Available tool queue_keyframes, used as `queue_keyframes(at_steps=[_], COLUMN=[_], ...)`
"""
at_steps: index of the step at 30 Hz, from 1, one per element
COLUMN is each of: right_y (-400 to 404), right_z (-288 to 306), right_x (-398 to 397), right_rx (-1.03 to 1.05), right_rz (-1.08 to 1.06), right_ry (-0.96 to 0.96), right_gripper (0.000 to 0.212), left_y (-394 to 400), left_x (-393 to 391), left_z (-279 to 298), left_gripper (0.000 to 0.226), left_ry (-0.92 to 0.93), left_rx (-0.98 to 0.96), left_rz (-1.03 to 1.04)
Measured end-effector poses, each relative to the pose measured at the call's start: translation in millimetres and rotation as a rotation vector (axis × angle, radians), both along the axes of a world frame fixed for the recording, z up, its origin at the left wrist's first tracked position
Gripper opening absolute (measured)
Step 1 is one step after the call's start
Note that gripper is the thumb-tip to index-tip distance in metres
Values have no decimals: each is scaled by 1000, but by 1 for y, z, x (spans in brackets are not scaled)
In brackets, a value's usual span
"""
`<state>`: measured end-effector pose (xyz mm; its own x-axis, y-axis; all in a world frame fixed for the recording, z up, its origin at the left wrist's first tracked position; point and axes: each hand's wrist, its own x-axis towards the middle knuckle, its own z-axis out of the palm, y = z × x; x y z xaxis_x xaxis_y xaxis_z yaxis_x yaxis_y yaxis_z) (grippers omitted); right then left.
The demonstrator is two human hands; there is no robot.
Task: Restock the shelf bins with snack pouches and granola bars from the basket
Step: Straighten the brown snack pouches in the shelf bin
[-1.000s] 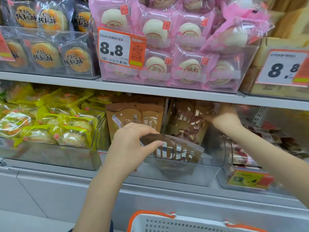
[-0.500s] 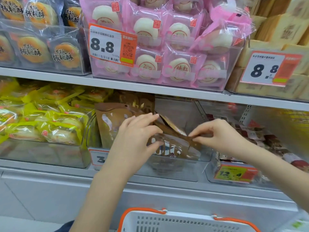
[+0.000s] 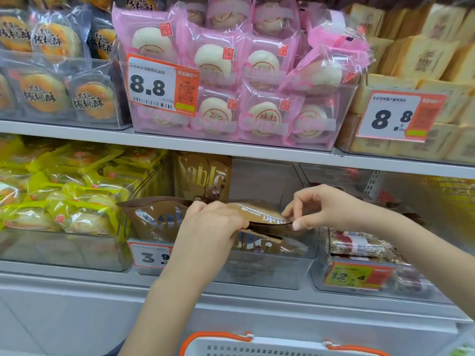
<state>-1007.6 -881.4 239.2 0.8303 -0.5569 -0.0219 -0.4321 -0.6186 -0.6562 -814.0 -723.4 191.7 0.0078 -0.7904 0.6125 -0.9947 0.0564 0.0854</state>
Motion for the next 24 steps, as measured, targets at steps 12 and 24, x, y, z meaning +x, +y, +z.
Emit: queue_keyframes(at_steps=[12, 24], right_y=[-5, -12], right_z=[3, -34], right_x=[35, 73], right_rx=[-417, -742], right_rz=[-46, -48], right_ry=[371, 651], right_gripper=[60, 15], left_y=[-2, -1], left_x=[-4, 3], left_z=[-4, -11], left_gripper=[31, 46], left_ry=[-51, 3], left_rx=[23, 31], left_rz=[62, 13])
